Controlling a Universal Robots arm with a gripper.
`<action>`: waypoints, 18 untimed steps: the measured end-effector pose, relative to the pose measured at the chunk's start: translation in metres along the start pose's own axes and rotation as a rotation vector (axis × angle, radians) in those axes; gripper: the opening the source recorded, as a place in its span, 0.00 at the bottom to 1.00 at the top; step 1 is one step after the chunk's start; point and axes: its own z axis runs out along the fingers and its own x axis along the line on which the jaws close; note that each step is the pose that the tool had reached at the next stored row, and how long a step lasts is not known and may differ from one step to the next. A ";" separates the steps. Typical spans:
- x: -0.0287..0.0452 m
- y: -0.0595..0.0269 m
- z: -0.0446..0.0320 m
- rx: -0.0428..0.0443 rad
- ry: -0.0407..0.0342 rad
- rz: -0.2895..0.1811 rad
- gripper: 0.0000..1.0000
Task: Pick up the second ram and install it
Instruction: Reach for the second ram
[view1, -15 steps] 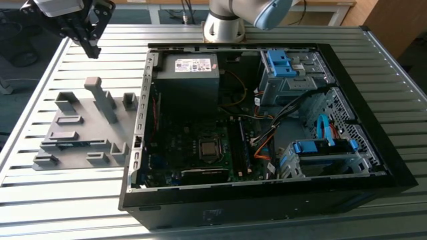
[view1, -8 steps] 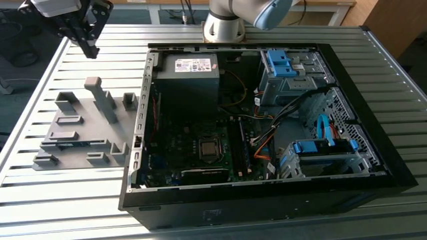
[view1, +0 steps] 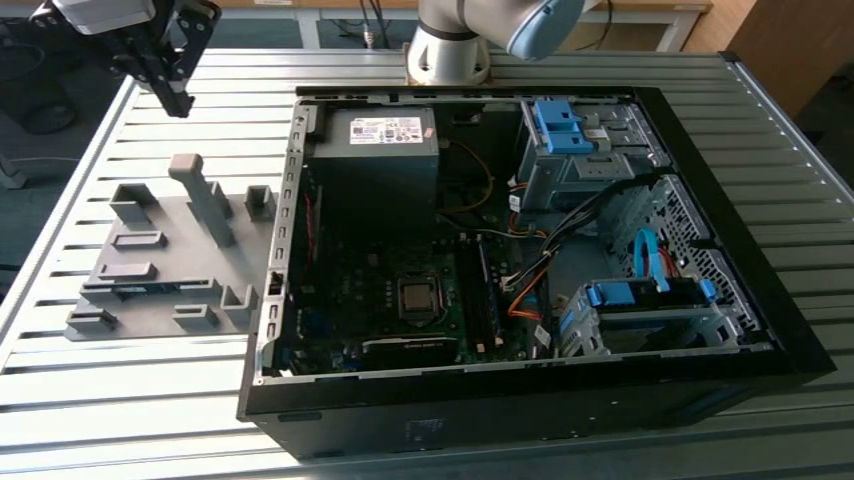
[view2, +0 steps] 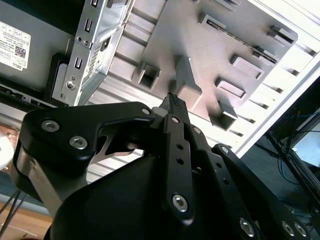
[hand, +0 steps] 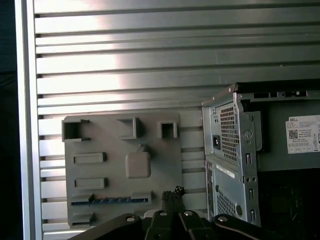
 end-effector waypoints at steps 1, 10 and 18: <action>0.0004 0.0000 0.0000 0.0000 0.0000 0.000 0.11; 0.0070 -0.0005 -0.0002 0.0000 0.0000 0.000 0.11; 0.0174 -0.0013 -0.0004 0.0000 0.0000 0.000 0.11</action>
